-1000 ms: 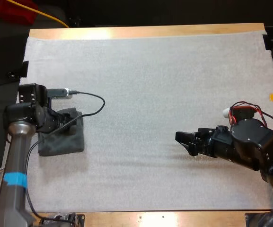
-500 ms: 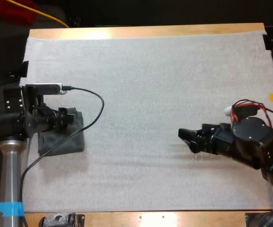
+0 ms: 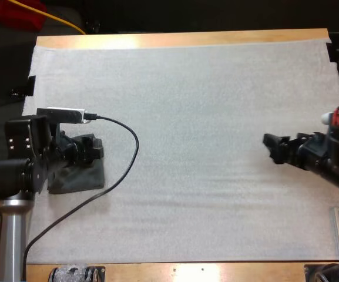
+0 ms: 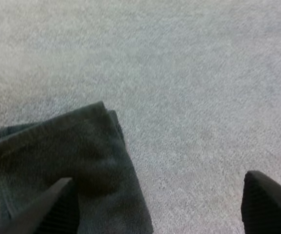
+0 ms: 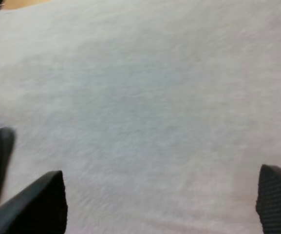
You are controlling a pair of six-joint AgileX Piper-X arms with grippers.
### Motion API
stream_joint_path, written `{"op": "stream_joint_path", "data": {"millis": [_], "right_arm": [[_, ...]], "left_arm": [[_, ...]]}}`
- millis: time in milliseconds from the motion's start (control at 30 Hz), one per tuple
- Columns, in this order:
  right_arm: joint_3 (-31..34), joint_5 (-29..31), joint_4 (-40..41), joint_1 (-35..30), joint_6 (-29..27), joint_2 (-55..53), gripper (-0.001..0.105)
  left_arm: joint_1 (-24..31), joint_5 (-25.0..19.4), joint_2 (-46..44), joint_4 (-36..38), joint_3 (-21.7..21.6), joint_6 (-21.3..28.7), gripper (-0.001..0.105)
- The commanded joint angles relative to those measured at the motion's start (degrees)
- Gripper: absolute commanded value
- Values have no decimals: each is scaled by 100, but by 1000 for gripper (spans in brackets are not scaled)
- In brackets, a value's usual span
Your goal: Pick towel from pile, fold and stack
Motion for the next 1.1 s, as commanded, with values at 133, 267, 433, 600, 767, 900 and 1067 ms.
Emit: {"op": "stream_joint_path", "data": {"millis": [133,267,433,600,767,900,1067], "right_arm": [[-209,-14,479,-689,-522,-28,77],[-246,-5,778,-1233,-889,-100,77],[-246,369,985,-1833,-1309,-394,77],[-246,634,1075,-1991,-1716,-883,77],[-246,641,1238,-1991,-1893,-1414,77],[-246,641,1237,-1991,-1924,-1818,77],[-246,641,1237,-1991,-1924,-2423,77]], "left_arm": [[-19,36,-287,72,-28,-58,66],[-19,43,-423,120,-28,-74,66],[-19,61,-526,150,-28,-74,66],[-19,126,-702,216,-28,-74,66],[-19,126,-1071,285,-28,-74,66],[-19,126,-1472,285,-28,-74,66],[-19,126,-2093,285,-28,-52,66]]}}
